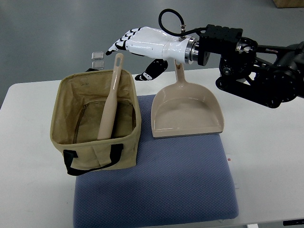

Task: Put pink broom in yellow bag with right hand

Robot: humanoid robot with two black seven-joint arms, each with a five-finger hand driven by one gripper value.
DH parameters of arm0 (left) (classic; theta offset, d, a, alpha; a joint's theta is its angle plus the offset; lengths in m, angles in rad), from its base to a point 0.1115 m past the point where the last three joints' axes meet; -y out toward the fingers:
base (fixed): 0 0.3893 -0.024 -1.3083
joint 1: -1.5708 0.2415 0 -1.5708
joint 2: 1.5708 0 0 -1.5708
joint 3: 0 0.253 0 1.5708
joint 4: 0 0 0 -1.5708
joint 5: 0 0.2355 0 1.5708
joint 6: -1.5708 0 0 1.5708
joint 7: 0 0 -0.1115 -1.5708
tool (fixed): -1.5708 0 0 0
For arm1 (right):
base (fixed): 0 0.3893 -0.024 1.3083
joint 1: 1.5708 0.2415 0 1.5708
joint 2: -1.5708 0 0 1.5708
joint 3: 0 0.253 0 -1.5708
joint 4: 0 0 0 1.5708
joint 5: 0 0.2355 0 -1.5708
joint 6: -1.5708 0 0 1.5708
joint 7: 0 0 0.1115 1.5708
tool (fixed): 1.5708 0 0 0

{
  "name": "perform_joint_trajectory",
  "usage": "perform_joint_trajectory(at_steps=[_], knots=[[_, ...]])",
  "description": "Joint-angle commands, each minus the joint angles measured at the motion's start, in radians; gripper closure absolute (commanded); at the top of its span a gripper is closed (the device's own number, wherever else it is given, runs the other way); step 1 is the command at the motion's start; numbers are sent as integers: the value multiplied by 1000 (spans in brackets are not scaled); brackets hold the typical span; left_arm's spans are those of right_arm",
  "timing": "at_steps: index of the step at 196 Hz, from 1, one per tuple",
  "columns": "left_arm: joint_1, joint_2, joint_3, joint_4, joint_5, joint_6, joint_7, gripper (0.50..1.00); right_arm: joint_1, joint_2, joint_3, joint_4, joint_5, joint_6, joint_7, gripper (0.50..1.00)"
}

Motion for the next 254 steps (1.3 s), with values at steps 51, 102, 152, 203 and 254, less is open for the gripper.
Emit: perform_joint_trajectory(at_steps=[51,102,152,203,254], knots=[[0,0,0,0,0,0,0,500,-174,-72,377,-1,45,165,-8,646],[0,0,0,0,0,0,0,500,-398,-69,742,-58,301,308,-87,646],[0,0,0,0,0,0,0,500,-518,-64,820,-172,706,288,-105,648],[0,0,0,0,0,0,0,500,-544,-46,819,-330,1036,242,-102,646],[0,0,0,0,0,0,0,500,-598,6,819,-442,1168,251,-93,615]])
